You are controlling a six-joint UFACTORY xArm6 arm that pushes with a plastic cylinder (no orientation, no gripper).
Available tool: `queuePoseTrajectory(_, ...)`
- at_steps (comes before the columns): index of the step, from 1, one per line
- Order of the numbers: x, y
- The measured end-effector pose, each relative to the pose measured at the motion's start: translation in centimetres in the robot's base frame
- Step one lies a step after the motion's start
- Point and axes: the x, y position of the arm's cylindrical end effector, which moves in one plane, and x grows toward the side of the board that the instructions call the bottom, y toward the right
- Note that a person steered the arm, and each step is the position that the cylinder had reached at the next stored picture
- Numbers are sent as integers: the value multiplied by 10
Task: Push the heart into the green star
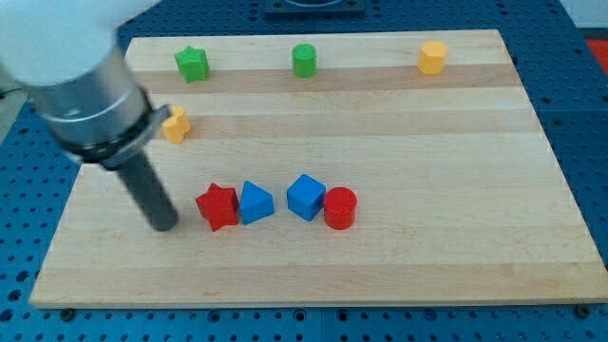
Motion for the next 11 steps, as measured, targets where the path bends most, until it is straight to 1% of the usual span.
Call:
queuePoseTrajectory(1, 0, 66)
queuePoseTrajectory(2, 0, 100)
queuePoseTrajectory(3, -21, 44)
queuePoseTrajectory(4, -75, -25)
queuePoseTrajectory(5, -118, -28)
queuePoseTrajectory(6, -167, -52)
queuePoseTrajectory(7, -198, -53)
queuePoseTrajectory(8, -248, -84)
queuePoseTrajectory(9, -274, -96)
queuePoseTrajectory(10, -288, -76)
queuePoseTrajectory(11, -315, -64)
